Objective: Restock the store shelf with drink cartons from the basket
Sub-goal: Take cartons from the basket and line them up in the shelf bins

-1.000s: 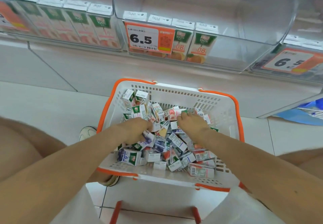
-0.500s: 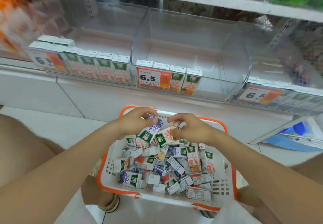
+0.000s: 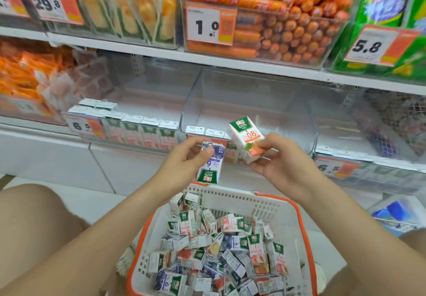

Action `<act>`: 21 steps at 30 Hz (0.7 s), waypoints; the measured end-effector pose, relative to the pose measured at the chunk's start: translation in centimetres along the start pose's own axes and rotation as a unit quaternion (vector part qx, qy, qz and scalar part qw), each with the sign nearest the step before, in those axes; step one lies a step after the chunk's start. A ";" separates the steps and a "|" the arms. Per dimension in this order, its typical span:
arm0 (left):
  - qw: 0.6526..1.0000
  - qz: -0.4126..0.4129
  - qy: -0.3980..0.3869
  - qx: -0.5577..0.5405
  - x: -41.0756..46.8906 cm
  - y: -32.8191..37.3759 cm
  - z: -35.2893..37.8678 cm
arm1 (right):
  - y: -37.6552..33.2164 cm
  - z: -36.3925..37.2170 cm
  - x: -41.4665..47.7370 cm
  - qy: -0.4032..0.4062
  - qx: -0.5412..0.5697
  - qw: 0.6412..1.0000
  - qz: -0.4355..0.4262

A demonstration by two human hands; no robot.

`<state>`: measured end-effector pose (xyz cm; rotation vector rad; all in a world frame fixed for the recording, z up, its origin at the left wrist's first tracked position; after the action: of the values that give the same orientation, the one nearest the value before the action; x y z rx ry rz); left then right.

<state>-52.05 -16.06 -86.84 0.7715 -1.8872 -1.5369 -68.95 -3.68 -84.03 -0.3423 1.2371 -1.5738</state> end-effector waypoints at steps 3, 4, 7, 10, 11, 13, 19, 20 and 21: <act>1.000 0.028 -0.002 0.004 0.8 2.0 1.2 | 0.0 2.0 -0.1 -0.118 0.011 0.991 0.058; 0.999 0.035 -0.007 0.004 1.1 2.6 1.7 | -0.4 2.1 -0.2 -0.128 0.007 0.990 0.059; 0.999 0.042 0.017 0.008 2.1 3.5 2.3 | -2.4 1.1 0.4 -0.109 -0.007 0.994 0.019; 0.997 0.049 0.056 0.012 3.1 4.0 2.6 | -5.3 -0.8 1.1 -0.067 -0.102 0.991 -0.058; 0.997 0.053 0.063 0.013 3.3 4.4 2.8 | -6.3 -1.7 1.5 -0.042 -0.146 0.984 -0.090; 0.996 0.058 0.072 0.013 3.8 4.8 3.1 | -8.3 -3.5 2.0 0.026 -0.226 0.963 -0.146; 0.995 0.068 0.066 0.041 4.0 4.4 4.1 | -13.2 -4.7 1.9 0.167 -0.551 0.755 -0.315; 0.994 0.070 0.068 0.047 4.0 4.5 4.3 | -12.8 -4.8 2.4 0.167 -0.581 0.739 -0.298; 0.994 0.071 0.069 0.052 4.0 4.5 4.4 | -12.3 -5.0 3.2 0.164 -0.614 0.720 -0.279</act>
<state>-58.33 -15.39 -82.84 0.7517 -1.8883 -1.2733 -80.62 -4.82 -77.02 -1.4332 2.5483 -1.0121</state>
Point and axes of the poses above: each hand's wrist, its own x-axis towards the middle knuckle, its own z-axis out of the palm, y = z × x, the point moved 10 cm from there along x, towards the middle knuckle, and after that the axes turned 4 degrees about z, right-handed, at the moved point
